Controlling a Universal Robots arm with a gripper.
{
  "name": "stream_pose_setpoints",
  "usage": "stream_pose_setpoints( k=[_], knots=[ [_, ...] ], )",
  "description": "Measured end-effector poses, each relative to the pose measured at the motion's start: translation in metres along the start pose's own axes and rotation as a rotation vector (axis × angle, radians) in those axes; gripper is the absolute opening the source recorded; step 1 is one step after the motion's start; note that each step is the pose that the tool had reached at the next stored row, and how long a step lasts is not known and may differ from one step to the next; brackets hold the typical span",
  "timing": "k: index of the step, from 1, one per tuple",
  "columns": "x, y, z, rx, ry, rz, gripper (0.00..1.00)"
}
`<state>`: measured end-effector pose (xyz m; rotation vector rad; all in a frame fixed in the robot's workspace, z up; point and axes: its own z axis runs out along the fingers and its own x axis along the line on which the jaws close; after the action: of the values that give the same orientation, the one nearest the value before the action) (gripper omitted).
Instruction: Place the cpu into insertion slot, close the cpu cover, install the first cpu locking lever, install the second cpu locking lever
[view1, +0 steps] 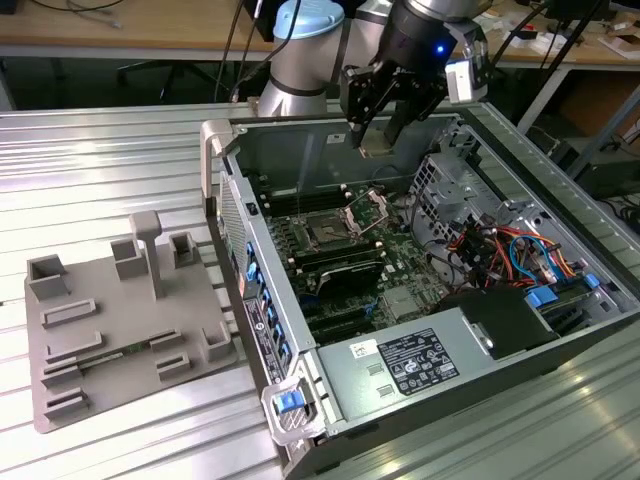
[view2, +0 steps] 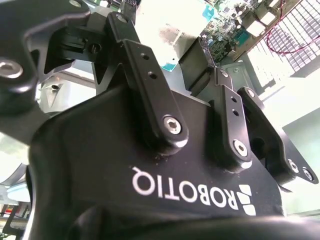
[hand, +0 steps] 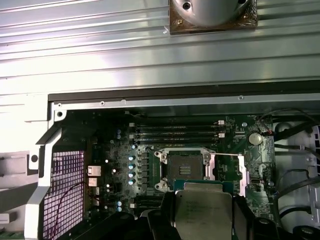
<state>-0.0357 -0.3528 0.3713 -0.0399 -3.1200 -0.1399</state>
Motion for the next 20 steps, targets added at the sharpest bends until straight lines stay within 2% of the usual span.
stream_pose_setpoints(
  k=[14, 15, 16, 20],
  knots=[
    [0.0008, -0.0003, 0.0037, -0.0001, 0.0000, 0.000, 0.55],
    [0.0020, -0.0013, 0.0137, 0.0000, 0.0000, 0.000, 0.55],
    [0.0019, -0.0019, 0.0210, -0.0001, -0.0001, 0.000, 0.55],
    [0.0020, -0.0018, 0.0213, -0.0002, -0.0001, 0.000, 0.55]
  ],
)
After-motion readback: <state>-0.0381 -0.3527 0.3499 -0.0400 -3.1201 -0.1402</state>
